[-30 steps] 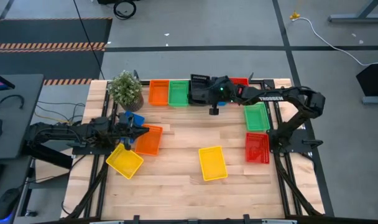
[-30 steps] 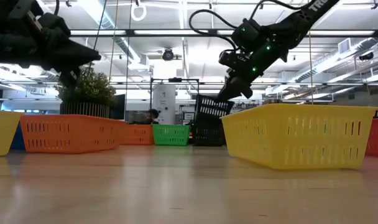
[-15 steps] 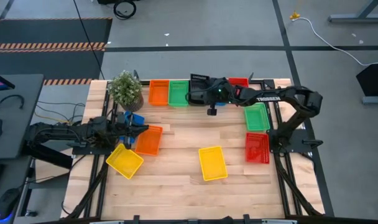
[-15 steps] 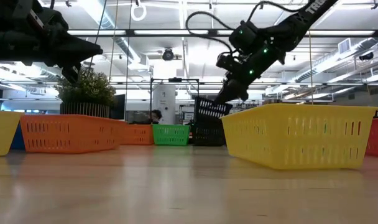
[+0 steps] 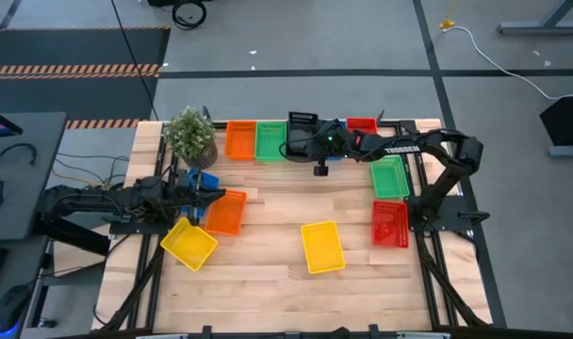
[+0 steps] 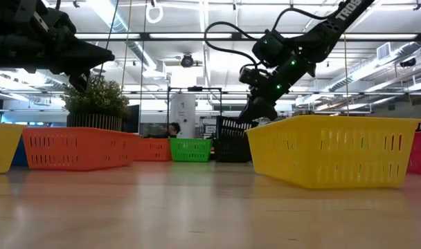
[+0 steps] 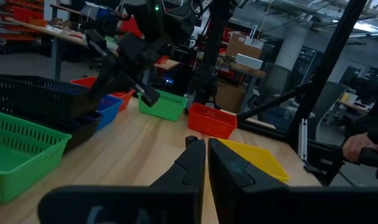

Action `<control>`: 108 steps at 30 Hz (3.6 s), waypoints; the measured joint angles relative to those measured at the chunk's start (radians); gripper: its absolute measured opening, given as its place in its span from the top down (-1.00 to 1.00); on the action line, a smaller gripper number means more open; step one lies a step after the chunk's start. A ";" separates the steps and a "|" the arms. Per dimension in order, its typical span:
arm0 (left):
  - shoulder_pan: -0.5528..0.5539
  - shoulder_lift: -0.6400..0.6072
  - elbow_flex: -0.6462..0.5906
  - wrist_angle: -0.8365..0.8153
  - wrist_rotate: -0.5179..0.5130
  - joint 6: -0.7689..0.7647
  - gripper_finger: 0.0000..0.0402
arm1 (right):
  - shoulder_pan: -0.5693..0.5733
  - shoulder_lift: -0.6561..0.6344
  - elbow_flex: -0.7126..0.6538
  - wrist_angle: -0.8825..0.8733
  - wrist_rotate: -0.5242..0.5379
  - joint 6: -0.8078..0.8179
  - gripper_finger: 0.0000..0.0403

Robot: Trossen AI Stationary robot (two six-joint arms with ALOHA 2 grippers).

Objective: Stack baskets by color
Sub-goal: Stack the bottom black bin on top of the top black bin, then stack the bottom orange bin on top of the top orange bin

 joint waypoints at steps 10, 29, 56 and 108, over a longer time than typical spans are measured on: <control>0.000 0.000 0.000 -0.001 0.000 0.001 0.85 | 0.000 0.000 0.000 -0.002 0.000 -0.007 0.51; 0.000 0.000 0.000 0.000 -0.065 0.002 0.88 | 0.012 0.040 0.001 0.042 0.011 0.315 0.63; 0.000 0.001 0.000 0.095 -0.072 0.089 0.89 | 0.496 -0.019 -0.074 0.222 0.096 0.359 0.97; -0.641 1.322 0.943 -1.124 -0.432 -0.420 -0.05 | 0.652 -0.020 -0.103 0.177 0.367 0.284 0.96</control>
